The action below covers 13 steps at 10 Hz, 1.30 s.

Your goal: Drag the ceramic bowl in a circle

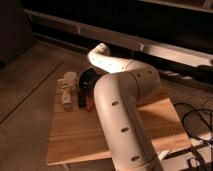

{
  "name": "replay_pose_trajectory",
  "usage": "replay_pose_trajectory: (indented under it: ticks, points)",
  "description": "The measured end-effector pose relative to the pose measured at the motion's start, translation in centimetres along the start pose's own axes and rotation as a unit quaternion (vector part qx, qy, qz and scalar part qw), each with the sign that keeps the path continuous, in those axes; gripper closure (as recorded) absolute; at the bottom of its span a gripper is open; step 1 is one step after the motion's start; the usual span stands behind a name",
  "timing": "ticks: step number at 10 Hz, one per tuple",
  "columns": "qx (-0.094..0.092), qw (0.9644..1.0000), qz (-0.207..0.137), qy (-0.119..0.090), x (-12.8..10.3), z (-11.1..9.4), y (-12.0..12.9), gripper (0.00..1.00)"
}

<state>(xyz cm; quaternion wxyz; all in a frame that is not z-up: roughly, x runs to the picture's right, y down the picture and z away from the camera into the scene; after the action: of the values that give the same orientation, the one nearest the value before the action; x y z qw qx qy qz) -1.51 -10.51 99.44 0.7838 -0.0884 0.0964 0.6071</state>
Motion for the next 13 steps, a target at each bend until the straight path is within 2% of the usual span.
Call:
replay_pose_trajectory:
  ticks: [3, 5, 6, 7, 10, 13]
  points:
    - [0.02, 0.9995, 0.023, 0.011, 1.7, -0.5, -2.4, 0.97]
    - [0.03, 0.9987, 0.037, 0.018, 2.5, -0.9, -3.7, 0.74]
    - [0.029, 0.9986, 0.039, 0.019, 2.6, -1.0, -3.7, 0.66]
    - [0.025, 0.9986, 0.041, 0.021, 2.7, -1.0, -3.5, 0.52]
    - [0.01, 0.9985, 0.043, 0.031, 3.3, -0.4, -2.1, 0.22]
    - [-0.009, 0.9978, 0.055, 0.037, 3.8, 0.0, -1.4, 0.2]
